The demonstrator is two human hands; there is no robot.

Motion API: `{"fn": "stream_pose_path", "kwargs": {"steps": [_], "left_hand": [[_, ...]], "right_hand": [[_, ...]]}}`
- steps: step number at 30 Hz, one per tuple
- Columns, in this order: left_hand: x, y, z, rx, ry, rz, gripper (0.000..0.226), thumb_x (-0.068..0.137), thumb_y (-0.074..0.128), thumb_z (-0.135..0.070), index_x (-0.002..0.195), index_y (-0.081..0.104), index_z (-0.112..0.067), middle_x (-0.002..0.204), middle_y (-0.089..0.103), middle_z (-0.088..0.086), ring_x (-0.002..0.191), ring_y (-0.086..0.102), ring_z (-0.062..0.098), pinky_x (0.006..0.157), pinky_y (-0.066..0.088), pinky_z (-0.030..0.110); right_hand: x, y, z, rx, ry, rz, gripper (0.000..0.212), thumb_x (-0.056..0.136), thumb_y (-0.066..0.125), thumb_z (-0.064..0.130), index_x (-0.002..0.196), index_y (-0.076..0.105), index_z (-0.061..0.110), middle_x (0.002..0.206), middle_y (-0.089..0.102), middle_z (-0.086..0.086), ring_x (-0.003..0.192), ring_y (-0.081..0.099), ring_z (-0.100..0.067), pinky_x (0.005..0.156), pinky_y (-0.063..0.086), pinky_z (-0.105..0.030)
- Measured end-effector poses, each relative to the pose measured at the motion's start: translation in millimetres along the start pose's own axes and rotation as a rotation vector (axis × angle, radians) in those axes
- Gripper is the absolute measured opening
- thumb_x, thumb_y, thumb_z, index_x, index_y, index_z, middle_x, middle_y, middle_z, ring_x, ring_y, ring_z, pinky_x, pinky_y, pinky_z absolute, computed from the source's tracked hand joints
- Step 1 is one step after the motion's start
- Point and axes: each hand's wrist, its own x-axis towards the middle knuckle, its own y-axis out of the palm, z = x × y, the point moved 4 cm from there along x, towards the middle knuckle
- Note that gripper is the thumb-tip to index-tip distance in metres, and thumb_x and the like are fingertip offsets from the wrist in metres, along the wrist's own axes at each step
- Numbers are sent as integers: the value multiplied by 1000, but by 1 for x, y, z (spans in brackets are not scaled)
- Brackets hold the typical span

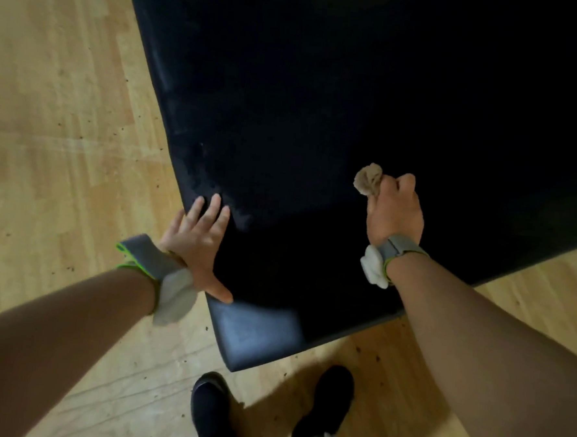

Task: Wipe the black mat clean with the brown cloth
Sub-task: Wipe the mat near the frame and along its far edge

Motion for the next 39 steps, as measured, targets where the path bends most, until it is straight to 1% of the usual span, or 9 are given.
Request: {"fn": "stream_pose_path", "kwargs": {"steps": [3, 8, 13, 16, 24, 26, 30, 33, 39], "left_hand": [[4, 10, 2, -46, -21, -5, 149, 49, 77, -70, 146, -23, -18, 152, -31, 1, 141, -24, 22, 115, -8, 45], [-1, 10, 3, -45, -36, -18, 149, 48, 75, -73, 146, -23, -18, 152, -31, 1, 142, -22, 21, 115, -8, 48], [-1, 11, 5, -82, -45, -9, 147, 51, 80, -64, 146, -24, -20, 151, -33, -1, 141, -24, 20, 115, -8, 49], [-1, 15, 3, -111, -28, -21, 147, 52, 78, -66, 145, -27, -22, 150, -35, -4, 141, -25, 19, 114, -9, 49], [-8, 33, 16, -274, -113, -126, 149, 52, 71, -74, 143, -29, -12, 151, -33, 6, 141, -25, 22, 113, -10, 46], [-6, 36, 21, -312, -170, -112, 153, 48, 72, -76, 142, -30, -11, 151, -33, 7, 140, -26, 22, 113, -12, 45], [-4, 41, 26, -374, -310, -98, 166, 35, 72, -80, 139, -34, -7, 152, -29, 13, 142, -21, 26, 116, -8, 45], [-2, 44, 26, -380, -316, -77, 167, 34, 72, -80, 138, -35, -4, 152, -28, 15, 142, -21, 27, 116, -8, 46], [4, 45, 27, -336, -203, 21, 161, 42, 69, -81, 129, -41, -3, 153, -28, 10, 139, -28, 22, 109, -19, 45]], "right_hand": [[-28, 1, 43, 53, -35, 38, 20, 98, 41, 28, 102, 54, 14, 103, 48, -6, 91, 56, -32, 67, 35, -34], [-129, -6, 163, 299, -478, 188, 13, 85, 47, 17, 88, 59, 14, 87, 53, -10, 68, 56, -31, 52, 41, -36], [-58, 5, 115, 154, -329, 155, 20, 96, 41, 21, 103, 58, 13, 106, 55, -15, 91, 56, -35, 71, 45, -39], [-37, -4, 95, 223, -119, -15, 7, 82, 65, 9, 88, 63, 7, 91, 54, -15, 68, 57, -34, 53, 45, -32], [-92, 4, 174, 238, -792, 125, 21, 77, 44, 27, 79, 62, 17, 76, 52, -6, 57, 55, -26, 41, 43, -30], [-73, 3, 186, 205, -825, 46, 10, 78, 57, 22, 83, 64, 18, 79, 55, -6, 61, 55, -26, 46, 46, -31], [-33, 9, 218, 150, -865, 198, 25, 81, 64, 19, 105, 64, 15, 98, 53, -11, 79, 56, -32, 58, 47, -38], [-19, 8, 229, 163, -913, 164, 28, 70, 76, 14, 96, 66, 13, 89, 55, -11, 68, 58, -31, 50, 45, -34], [3, 9, 244, 190, -934, 163, 23, 80, 67, 14, 102, 64, 12, 99, 53, -13, 78, 56, -34, 54, 46, -38]]}}
